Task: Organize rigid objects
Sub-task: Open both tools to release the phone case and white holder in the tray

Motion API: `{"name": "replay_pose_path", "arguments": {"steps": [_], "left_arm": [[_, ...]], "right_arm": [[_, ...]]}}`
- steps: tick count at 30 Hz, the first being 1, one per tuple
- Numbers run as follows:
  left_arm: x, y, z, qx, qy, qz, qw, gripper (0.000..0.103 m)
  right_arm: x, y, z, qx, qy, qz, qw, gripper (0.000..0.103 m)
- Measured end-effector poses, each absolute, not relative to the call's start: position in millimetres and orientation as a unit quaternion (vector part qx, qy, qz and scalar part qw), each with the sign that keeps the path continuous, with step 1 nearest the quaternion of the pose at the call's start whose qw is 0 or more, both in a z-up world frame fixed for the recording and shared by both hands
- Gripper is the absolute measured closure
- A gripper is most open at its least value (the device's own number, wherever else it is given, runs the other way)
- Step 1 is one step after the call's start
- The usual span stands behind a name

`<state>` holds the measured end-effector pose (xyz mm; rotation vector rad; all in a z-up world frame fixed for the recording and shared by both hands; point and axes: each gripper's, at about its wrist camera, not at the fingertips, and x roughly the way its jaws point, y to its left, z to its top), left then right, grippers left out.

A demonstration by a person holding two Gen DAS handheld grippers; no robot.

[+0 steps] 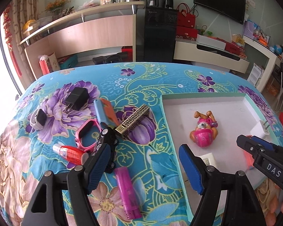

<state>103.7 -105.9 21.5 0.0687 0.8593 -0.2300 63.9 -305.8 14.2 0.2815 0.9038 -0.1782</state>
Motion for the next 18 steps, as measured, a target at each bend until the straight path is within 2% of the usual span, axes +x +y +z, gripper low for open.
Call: {"name": "replay_pose_path", "arguments": {"steps": [11,15,18], "left_arm": [[119,-47,6,-0.009,0.448,0.021,0.894,0.019],[120,-28,7,-0.027,0.443,0.044,0.895,0.016],[122,-19,8,-0.032,0.443,0.052,0.894,0.016]], "right_arm": [[82,-264,13,0.119,0.430,-0.040,0.894,0.058],[86,-252,13,0.108,0.430,-0.031,0.896,0.052],[88,-244,12,0.104,0.433,-0.020,0.895,0.052]]}}
